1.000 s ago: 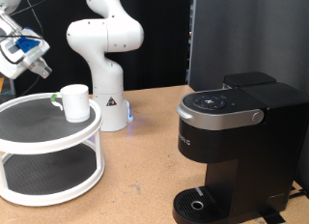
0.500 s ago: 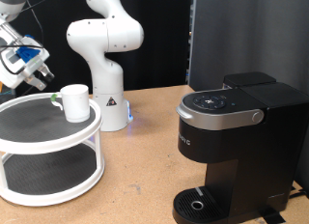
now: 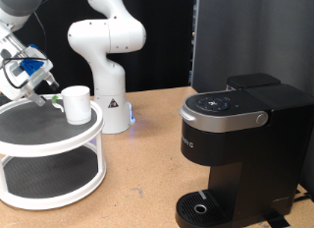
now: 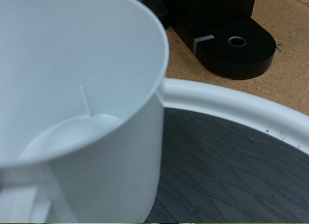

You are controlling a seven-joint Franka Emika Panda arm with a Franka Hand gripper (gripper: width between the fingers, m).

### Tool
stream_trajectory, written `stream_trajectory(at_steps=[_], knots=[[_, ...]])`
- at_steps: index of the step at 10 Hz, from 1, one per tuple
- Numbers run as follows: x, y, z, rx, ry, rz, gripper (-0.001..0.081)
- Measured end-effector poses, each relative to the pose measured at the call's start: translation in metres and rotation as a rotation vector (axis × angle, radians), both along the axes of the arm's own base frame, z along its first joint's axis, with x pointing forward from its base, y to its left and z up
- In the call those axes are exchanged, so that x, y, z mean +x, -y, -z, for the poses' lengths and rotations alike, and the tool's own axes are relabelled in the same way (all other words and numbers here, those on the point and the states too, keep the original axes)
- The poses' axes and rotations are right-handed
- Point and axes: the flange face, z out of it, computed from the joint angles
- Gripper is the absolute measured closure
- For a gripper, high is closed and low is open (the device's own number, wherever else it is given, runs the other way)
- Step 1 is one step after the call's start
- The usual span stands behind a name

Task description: Make a cup of coffee with the keurig machine

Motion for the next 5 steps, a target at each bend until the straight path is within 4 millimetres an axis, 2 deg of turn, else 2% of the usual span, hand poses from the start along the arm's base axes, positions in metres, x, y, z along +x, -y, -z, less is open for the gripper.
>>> stream_trajectory(at_steps=[5], knots=[[-0.006,-0.016,0.020,0.022,0.021,-0.062,-0.0002]])
